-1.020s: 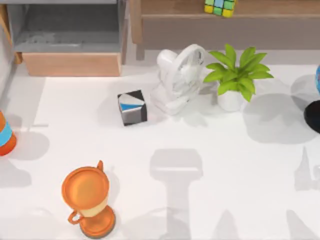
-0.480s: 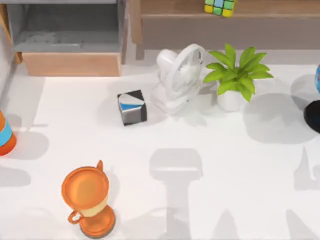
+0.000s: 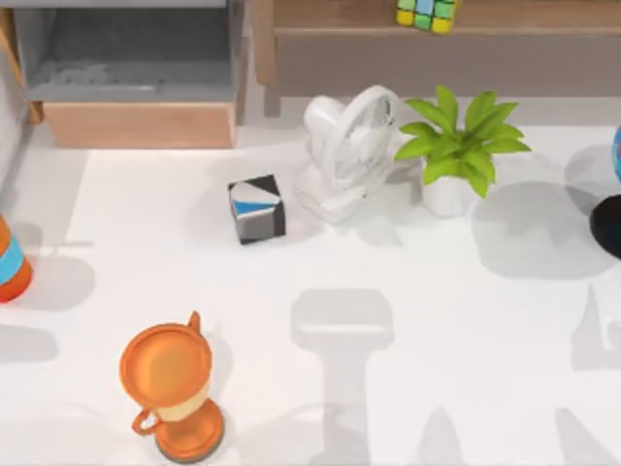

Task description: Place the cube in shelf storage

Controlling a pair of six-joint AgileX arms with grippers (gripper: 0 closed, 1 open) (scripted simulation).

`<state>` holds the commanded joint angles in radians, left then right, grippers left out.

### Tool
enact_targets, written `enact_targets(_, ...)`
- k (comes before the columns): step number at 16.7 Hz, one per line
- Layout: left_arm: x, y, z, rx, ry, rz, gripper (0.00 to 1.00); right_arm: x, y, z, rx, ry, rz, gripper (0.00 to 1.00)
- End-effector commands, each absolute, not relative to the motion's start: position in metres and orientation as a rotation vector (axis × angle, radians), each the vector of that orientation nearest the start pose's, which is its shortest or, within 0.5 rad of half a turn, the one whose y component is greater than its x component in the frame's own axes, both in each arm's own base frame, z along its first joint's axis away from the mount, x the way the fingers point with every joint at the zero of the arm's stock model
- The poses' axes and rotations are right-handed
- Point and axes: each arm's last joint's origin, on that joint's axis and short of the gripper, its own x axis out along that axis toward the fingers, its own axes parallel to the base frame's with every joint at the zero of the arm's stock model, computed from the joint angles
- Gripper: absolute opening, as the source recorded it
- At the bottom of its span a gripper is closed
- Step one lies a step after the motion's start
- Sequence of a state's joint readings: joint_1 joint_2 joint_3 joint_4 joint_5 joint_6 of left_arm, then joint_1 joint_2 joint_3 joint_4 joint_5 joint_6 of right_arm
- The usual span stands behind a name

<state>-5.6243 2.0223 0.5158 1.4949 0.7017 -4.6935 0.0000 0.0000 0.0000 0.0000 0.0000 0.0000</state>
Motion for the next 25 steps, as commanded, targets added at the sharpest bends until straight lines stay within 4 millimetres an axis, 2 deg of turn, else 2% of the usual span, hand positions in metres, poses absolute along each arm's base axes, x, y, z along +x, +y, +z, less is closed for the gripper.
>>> enact_targets(3,0.258,0.174,0.091,1.555,-0.006,-0.030,0.00,0.106,-0.001,0.160,0.000,0.000,0.000,1.00)
enact_targets(11,0.315,0.173,0.091,1.555,-0.001,-0.026,0.00,0.106,-0.001,0.160,0.000,0.000,0.000,1.00)
enact_targets(17,0.319,0.173,0.090,1.550,0.000,-0.033,0.00,0.106,-0.001,0.160,0.000,0.000,0.000,1.00)
enact_targets(25,0.374,0.173,0.090,1.550,0.004,-0.029,0.00,0.106,-0.001,0.160,0.000,0.000,0.000,1.00)
